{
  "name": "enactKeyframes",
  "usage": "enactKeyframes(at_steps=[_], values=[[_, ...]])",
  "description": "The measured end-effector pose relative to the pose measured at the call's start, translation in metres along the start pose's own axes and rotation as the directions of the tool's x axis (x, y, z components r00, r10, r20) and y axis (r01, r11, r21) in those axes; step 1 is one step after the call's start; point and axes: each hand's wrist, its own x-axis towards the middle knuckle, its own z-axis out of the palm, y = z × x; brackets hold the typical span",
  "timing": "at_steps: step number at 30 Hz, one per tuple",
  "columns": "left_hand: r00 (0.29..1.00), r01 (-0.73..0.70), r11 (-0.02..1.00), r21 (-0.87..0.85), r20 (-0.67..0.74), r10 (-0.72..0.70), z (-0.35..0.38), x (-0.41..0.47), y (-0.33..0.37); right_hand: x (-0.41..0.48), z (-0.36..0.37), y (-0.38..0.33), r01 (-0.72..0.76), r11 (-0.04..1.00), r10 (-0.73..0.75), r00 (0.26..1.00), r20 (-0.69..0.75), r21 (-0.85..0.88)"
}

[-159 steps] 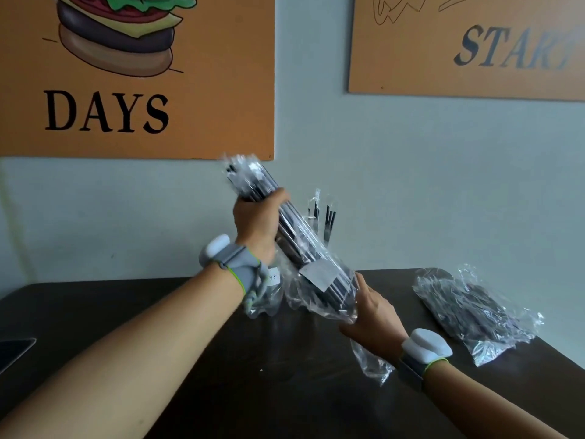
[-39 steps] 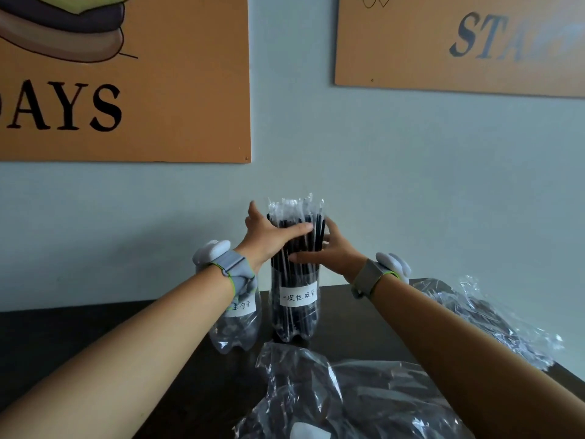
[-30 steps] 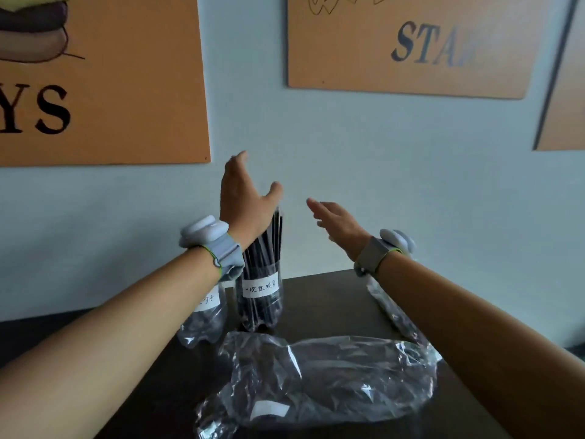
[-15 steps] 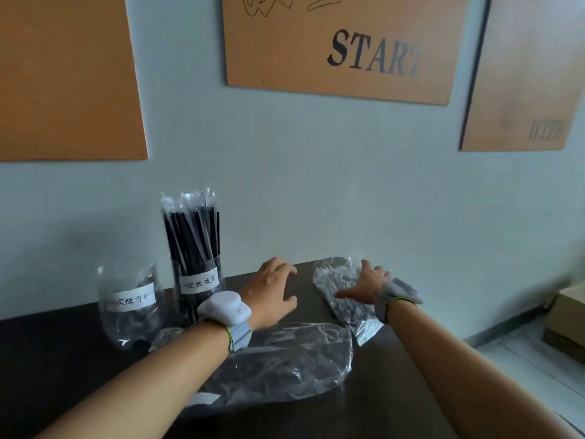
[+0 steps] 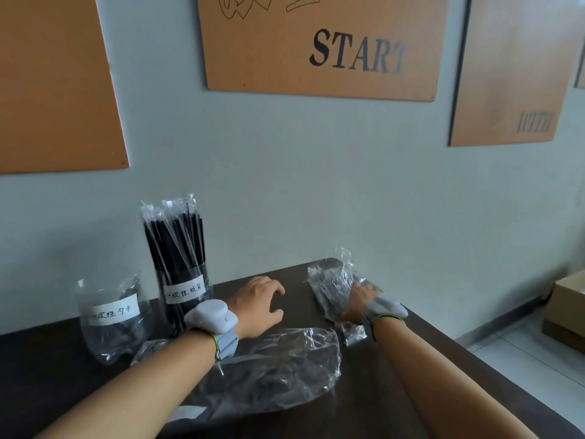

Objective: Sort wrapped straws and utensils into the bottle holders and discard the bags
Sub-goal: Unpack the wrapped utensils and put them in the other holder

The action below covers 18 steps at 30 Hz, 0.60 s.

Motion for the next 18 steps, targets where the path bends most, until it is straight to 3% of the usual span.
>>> enactKeyframes(at_steps=[5, 11, 14, 16, 18], values=[[1.000, 0.015, 0.999, -0.034, 0.004, -0.015, -0.004, 0.000, 0.003, -0.005, -0.007, -0.001, 0.011, 0.999, -0.013, 0.998, 0.058, 0.045], [0.998, 0.048, 0.991, -0.127, -0.034, -0.052, -0.020, 0.000, 0.004, -0.013, -0.030, -0.014, 0.112, 0.976, -0.099, 0.992, -0.075, 0.189], [0.992, 0.096, 0.961, -0.258, -0.058, -0.115, -0.028, 0.000, 0.005, -0.025, -0.048, -0.027, 0.220, 0.910, -0.165, 0.970, -0.180, 0.351], [0.970, 0.188, 0.881, -0.433, -0.057, -0.235, -0.036, 0.000, 0.007, -0.039, -0.061, -0.040, 0.318, 0.840, -0.211, 0.938, -0.277, 0.439], [0.927, 0.326, 0.664, -0.673, 0.089, -0.365, -0.048, -0.001, 0.009, -0.055, -0.075, -0.054, 0.425, 0.771, -0.273, 0.893, -0.357, 0.474]])
